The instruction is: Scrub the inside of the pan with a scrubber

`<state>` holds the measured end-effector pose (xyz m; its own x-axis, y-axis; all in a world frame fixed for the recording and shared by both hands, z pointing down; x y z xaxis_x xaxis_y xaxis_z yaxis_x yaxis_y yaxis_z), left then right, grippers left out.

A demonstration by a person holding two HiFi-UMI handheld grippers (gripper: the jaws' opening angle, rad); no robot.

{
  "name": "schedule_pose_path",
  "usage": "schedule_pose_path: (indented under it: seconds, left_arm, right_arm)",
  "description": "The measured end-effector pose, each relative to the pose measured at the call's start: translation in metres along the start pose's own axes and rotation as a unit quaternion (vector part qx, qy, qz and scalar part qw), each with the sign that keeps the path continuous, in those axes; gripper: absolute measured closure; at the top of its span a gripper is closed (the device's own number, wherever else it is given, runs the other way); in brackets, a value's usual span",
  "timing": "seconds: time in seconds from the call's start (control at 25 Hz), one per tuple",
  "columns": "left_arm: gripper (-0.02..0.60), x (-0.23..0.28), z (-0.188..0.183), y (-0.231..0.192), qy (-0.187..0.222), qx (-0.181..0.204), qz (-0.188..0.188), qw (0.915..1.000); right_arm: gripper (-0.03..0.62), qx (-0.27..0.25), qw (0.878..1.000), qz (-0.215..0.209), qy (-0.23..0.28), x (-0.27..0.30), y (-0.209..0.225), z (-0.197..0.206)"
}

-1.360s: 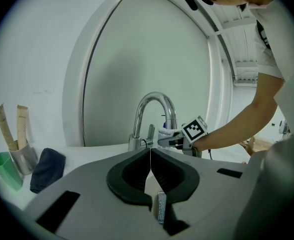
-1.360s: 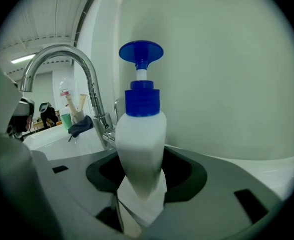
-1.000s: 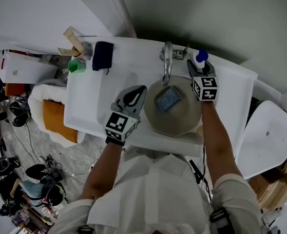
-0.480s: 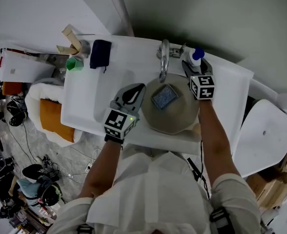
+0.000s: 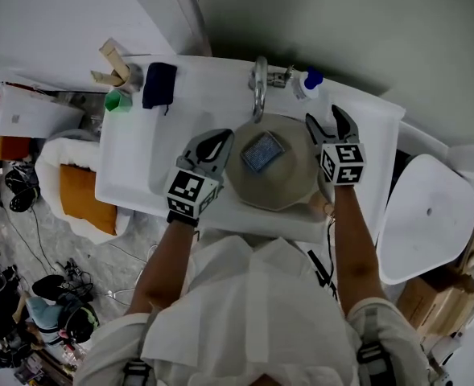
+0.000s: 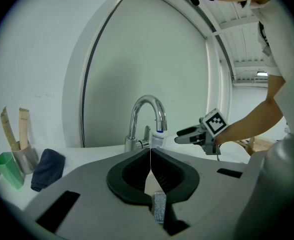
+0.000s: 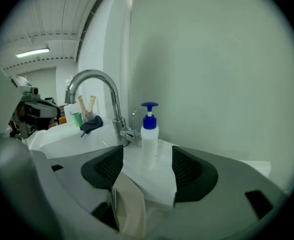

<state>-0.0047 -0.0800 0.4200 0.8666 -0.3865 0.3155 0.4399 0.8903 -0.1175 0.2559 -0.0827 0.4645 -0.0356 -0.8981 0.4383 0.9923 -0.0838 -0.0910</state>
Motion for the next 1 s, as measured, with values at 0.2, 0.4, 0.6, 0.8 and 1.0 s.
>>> schedule_pose_path:
  seconds: [0.2,0.4,0.6,0.8,1.0]
  left_arm:
    - [0.565,-0.002,0.002,0.008,0.0,0.003,0.006,1.0]
    - [0.565,-0.008,0.01,0.015,-0.01,0.005,0.009,0.9999]
    - [0.565,-0.009,0.024,0.014,-0.025,-0.001,0.008,0.9997]
    - [0.565,-0.011,0.036,0.013,-0.037,-0.005,0.009,0.9993]
    - [0.565,-0.011,0.044,0.01,-0.033,-0.012,0.008,0.9994]
  right_arm:
    - [0.327,-0.002,1.0,-0.014,-0.024,-0.051,-0.01,0.001]
    - [0.329,-0.033,0.993,-0.069,-0.092,-0.07,-0.048,0.034]
    - [0.329,-0.046,0.981,-0.135,-0.128,-0.046,-0.093,0.064]
    - [0.329,-0.183,0.944,-0.213,-0.172,-0.009,-0.14,0.094]
    - [0.329,-0.384,0.85,-0.293,-0.211,0.017,-0.165,0.133]
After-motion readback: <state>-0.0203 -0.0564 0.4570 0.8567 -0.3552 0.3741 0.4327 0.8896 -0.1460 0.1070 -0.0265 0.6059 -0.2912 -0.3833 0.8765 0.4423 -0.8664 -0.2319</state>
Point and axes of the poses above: the fingertips, and each gripper's own axes: x forward along the fingers, y to its right, z out of its underside, the point moved 4 cm from there along -x, backward along the fingers, and after that the axes turned 8 degrees about z, right-handed, at the moved point
